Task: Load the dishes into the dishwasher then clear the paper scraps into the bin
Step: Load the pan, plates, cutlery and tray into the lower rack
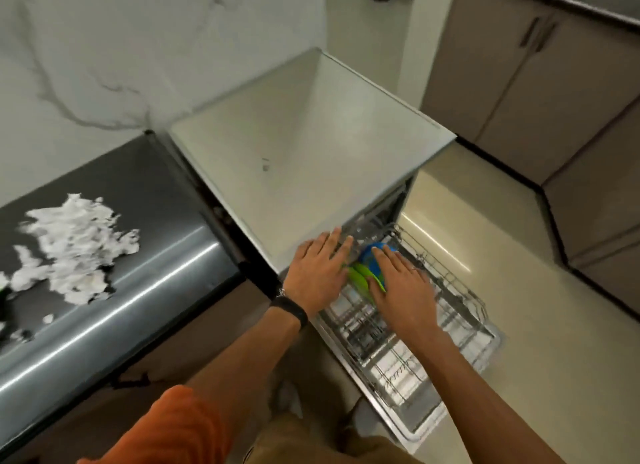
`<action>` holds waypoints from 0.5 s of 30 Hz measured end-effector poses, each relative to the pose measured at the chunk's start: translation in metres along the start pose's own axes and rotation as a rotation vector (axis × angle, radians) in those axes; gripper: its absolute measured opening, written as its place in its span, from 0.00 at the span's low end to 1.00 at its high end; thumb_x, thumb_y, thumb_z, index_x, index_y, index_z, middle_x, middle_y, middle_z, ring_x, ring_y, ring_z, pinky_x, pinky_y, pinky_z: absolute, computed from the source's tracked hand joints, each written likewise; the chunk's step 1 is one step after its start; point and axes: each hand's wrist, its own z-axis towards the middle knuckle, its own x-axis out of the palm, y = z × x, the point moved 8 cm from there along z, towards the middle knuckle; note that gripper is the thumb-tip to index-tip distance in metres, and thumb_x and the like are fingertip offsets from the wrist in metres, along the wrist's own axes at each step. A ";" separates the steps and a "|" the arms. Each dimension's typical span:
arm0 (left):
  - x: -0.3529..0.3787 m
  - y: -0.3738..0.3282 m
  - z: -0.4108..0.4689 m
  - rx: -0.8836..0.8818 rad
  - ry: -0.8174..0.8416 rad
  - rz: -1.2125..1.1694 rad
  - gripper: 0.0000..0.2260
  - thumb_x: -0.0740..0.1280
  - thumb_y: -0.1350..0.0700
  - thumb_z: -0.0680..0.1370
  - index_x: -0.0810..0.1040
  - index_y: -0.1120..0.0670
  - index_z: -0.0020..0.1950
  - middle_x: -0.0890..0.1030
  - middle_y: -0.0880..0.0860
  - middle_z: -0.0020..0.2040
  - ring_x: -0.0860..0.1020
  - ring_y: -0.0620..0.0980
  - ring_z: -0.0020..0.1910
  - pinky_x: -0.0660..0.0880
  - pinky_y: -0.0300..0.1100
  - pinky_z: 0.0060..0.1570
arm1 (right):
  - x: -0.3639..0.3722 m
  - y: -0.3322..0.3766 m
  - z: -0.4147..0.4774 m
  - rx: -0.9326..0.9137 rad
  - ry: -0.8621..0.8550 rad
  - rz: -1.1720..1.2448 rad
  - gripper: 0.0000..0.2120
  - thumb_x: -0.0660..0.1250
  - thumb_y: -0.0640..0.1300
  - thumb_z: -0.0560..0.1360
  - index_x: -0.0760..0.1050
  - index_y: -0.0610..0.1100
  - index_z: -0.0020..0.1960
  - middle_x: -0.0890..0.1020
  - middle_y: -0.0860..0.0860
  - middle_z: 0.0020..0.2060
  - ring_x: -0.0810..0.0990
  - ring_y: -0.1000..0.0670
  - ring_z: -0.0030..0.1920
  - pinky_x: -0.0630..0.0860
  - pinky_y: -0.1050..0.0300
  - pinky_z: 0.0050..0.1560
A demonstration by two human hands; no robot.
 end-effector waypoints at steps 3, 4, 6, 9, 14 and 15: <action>-0.031 0.043 -0.024 -0.092 -0.094 0.008 0.26 0.63 0.47 0.81 0.65 0.52 0.79 0.65 0.57 0.79 0.68 0.57 0.75 0.70 0.55 0.70 | -0.013 0.050 0.013 -0.118 -0.052 0.025 0.27 0.60 0.55 0.84 0.63 0.49 0.80 0.66 0.50 0.78 0.65 0.47 0.78 0.63 0.43 0.75; -0.040 0.060 -0.035 -0.129 -0.121 0.010 0.26 0.63 0.47 0.82 0.65 0.51 0.78 0.66 0.57 0.79 0.69 0.57 0.75 0.70 0.55 0.70 | -0.015 0.070 0.018 -0.160 -0.061 0.033 0.26 0.60 0.55 0.84 0.63 0.49 0.79 0.67 0.50 0.78 0.65 0.47 0.78 0.63 0.43 0.75; -0.053 0.093 -0.060 -0.202 -0.154 0.022 0.26 0.64 0.45 0.82 0.65 0.50 0.79 0.65 0.56 0.79 0.69 0.56 0.75 0.69 0.55 0.71 | -0.014 0.110 0.025 -0.241 -0.066 0.022 0.26 0.60 0.56 0.84 0.63 0.51 0.79 0.67 0.50 0.78 0.66 0.47 0.78 0.63 0.42 0.75; -0.070 0.146 -0.098 -0.311 -0.199 0.025 0.26 0.63 0.45 0.81 0.66 0.50 0.78 0.66 0.55 0.79 0.69 0.56 0.75 0.67 0.55 0.72 | -0.007 0.170 0.030 -0.338 -0.073 0.025 0.26 0.62 0.55 0.83 0.65 0.50 0.78 0.69 0.49 0.77 0.68 0.46 0.76 0.67 0.42 0.72; -0.090 0.242 -0.187 -0.478 -0.267 0.020 0.25 0.62 0.46 0.81 0.66 0.50 0.78 0.65 0.56 0.79 0.68 0.56 0.75 0.68 0.55 0.71 | 0.020 0.290 0.025 -0.503 -0.094 0.033 0.26 0.68 0.53 0.80 0.70 0.48 0.76 0.75 0.48 0.72 0.75 0.46 0.71 0.73 0.46 0.65; -0.092 0.261 -0.207 -0.512 -0.279 0.021 0.25 0.62 0.46 0.82 0.65 0.50 0.78 0.65 0.56 0.79 0.68 0.55 0.75 0.67 0.55 0.71 | 0.029 0.315 0.021 -0.537 -0.085 0.038 0.26 0.68 0.53 0.80 0.71 0.48 0.76 0.75 0.47 0.72 0.75 0.46 0.71 0.74 0.46 0.65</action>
